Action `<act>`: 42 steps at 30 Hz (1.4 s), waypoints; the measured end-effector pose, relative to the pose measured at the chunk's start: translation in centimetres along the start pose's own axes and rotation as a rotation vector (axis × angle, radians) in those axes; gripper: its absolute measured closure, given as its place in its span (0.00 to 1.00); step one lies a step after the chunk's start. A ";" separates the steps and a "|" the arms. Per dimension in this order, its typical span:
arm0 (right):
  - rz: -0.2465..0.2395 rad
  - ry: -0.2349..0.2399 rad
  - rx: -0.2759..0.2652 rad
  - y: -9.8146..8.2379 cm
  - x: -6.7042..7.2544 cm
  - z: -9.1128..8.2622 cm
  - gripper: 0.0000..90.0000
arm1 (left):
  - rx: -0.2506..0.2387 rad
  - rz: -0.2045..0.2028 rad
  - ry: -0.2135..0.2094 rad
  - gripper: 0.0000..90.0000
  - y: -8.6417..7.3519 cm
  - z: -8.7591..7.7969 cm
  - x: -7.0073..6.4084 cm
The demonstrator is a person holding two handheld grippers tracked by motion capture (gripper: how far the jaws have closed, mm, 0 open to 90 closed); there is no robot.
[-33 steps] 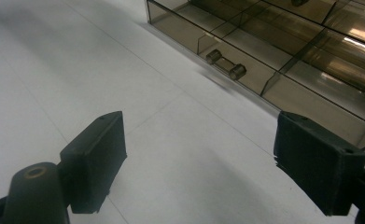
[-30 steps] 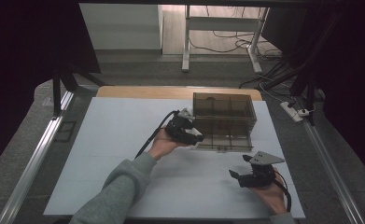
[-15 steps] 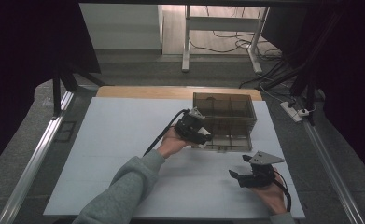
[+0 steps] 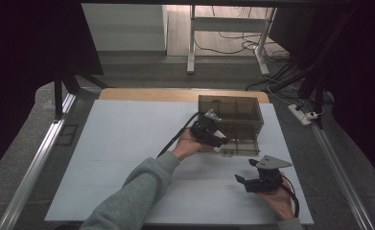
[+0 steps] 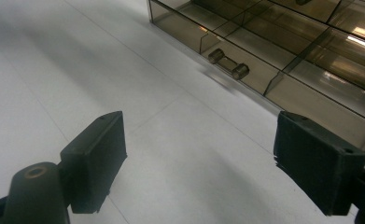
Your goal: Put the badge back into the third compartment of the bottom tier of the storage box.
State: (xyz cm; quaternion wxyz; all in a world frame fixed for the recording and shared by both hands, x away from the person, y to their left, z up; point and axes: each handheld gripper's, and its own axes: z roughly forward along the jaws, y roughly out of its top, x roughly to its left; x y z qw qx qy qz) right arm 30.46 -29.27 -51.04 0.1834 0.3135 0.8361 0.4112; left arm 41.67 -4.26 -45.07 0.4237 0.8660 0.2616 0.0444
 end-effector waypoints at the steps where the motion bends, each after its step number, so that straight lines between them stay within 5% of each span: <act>1: 0.002 0.000 0.001 0.0 0.0 0.0 0.19 | 0.000 0.001 -0.002 0.37 0.2 0.2 -0.1; 17: 0.000 0.010 -0.005 0.0 0.1 -0.1 0.19 | -0.004 -0.004 -0.031 0.37 1.9 2.7 0.0; 42: 0.006 0.020 -0.020 -0.2 0.1 -0.4 0.20 | 0.015 0.059 -0.063 0.37 5.2 6.5 -1.5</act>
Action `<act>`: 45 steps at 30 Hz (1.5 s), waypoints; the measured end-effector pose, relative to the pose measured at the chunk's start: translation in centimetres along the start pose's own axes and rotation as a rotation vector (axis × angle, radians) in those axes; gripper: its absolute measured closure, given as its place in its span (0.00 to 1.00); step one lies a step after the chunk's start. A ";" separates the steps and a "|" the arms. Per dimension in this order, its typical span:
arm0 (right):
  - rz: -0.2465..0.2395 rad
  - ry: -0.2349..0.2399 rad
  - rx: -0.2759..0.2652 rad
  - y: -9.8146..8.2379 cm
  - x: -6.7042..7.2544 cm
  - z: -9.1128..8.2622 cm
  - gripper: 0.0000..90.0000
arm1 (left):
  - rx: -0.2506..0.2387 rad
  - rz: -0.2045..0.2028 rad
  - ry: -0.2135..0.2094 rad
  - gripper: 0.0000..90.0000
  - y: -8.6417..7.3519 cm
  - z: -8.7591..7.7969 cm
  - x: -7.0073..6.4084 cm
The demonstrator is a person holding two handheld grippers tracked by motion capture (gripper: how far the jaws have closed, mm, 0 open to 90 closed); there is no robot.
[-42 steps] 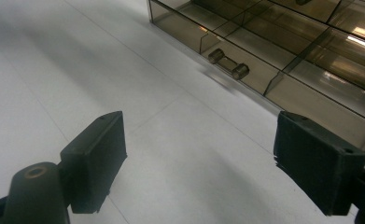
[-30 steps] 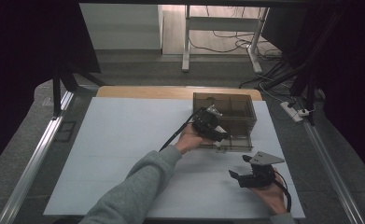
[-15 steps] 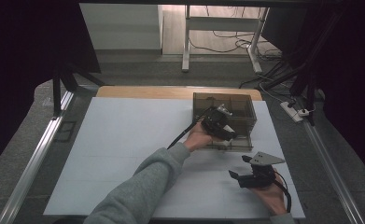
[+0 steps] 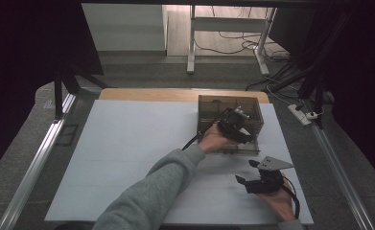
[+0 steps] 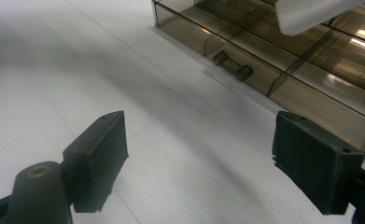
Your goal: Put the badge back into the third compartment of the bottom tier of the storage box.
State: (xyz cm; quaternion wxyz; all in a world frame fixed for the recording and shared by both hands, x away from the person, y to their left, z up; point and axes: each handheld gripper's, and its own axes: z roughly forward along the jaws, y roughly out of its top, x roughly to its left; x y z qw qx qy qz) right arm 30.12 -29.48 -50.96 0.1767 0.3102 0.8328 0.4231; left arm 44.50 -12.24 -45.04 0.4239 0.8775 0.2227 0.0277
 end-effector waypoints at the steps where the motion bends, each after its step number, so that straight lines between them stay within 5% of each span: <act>1: 0.001 0.001 0.000 0.0 0.0 0.0 0.20 | -0.001 0.004 0.000 0.37 0.3 0.2 -0.2; 20: 0.003 0.006 -0.003 -0.1 0.0 -0.1 0.20 | -0.001 0.010 0.003 0.37 0.8 1.5 -0.2; 25: -0.002 0.006 -0.002 -0.1 0.0 -0.3 0.20 | 0.001 0.052 0.017 0.30 0.8 1.7 -0.6; 45: 0.005 0.012 -0.010 -0.1 0.0 -0.3 0.20 | -0.041 0.072 -0.008 0.28 0.7 -1.5 -1.3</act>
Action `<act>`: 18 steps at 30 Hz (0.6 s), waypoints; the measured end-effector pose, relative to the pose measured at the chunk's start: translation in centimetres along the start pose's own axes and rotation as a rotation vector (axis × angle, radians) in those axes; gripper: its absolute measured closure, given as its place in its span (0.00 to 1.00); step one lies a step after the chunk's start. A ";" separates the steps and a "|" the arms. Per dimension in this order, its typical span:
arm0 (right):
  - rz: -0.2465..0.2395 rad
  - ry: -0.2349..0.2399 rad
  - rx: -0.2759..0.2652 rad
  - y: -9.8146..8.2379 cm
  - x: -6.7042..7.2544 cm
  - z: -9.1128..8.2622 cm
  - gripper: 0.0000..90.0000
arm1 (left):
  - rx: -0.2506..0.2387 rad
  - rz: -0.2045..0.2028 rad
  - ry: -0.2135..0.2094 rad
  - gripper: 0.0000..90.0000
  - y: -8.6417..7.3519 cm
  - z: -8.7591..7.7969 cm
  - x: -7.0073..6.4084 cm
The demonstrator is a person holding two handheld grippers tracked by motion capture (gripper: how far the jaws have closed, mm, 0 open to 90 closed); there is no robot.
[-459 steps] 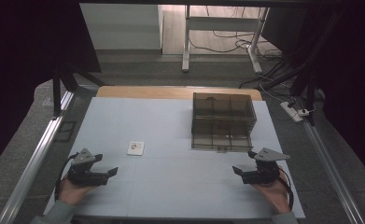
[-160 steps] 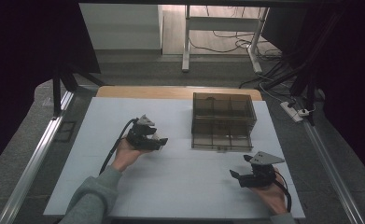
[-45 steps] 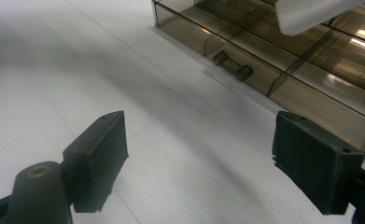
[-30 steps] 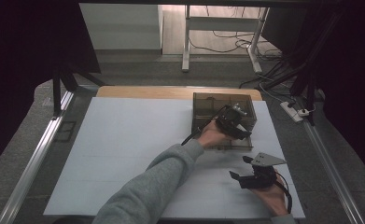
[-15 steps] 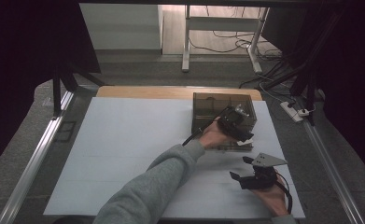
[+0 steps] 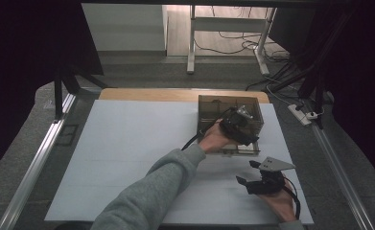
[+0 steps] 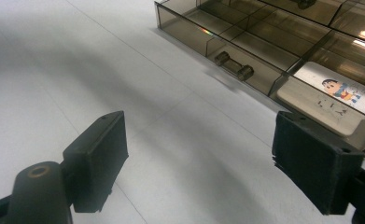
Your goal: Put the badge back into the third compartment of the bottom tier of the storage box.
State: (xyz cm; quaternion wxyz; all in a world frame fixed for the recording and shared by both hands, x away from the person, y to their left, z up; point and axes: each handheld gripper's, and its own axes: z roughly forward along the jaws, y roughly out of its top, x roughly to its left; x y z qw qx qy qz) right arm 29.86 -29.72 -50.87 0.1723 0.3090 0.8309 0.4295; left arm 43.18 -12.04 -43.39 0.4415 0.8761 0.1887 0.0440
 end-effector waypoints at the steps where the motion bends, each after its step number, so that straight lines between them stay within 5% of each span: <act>1: -0.001 0.000 -0.001 0.0 0.0 0.0 0.20 | 0.001 0.002 0.001 0.28 -0.1 -0.2 0.0; 18: -0.006 -0.006 0.015 0.1 -0.1 0.3 0.20 | 0.008 -0.018 0.029 0.29 -3.9 -5.1 0.8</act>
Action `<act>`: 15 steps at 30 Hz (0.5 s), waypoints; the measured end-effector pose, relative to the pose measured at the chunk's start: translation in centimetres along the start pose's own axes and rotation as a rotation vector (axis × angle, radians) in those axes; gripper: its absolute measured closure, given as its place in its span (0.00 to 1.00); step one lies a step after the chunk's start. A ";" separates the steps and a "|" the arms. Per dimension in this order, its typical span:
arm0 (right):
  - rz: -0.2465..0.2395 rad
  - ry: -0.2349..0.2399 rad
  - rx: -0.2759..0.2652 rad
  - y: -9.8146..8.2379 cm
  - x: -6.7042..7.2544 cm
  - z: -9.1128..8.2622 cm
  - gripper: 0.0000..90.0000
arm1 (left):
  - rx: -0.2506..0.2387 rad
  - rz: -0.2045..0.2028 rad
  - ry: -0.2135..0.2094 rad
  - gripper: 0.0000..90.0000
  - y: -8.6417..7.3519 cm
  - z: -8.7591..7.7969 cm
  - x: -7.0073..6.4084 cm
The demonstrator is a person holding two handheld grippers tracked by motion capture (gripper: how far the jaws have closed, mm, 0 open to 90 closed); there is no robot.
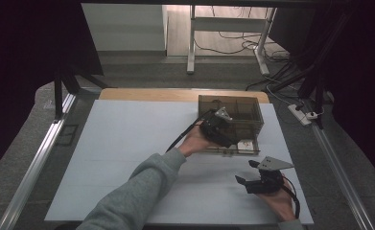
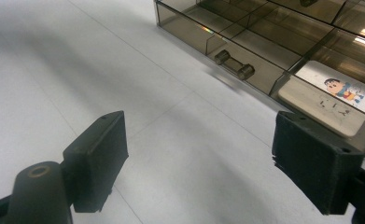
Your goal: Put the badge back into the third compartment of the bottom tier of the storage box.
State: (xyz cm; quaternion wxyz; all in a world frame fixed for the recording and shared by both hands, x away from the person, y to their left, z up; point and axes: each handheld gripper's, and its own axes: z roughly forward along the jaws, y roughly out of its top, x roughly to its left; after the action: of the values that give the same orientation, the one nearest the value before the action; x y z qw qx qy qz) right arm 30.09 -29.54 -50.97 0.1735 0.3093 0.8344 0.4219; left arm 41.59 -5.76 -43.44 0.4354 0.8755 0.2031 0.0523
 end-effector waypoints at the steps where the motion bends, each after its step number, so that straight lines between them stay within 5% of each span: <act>1: 0.002 0.005 -0.002 0.0 0.0 0.0 0.20 | -0.004 -0.003 0.006 0.29 -0.3 -0.4 0.1; 15: -0.004 0.004 0.000 0.0 0.1 0.3 0.20 | -0.014 -0.029 0.080 0.29 -4.3 -4.9 0.5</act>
State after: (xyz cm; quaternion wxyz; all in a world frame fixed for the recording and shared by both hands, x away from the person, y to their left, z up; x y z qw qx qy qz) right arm 30.21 -29.33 -51.10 0.1725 0.3067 0.8353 0.4224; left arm 39.39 0.40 -43.87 0.4337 0.8666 0.2326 0.0821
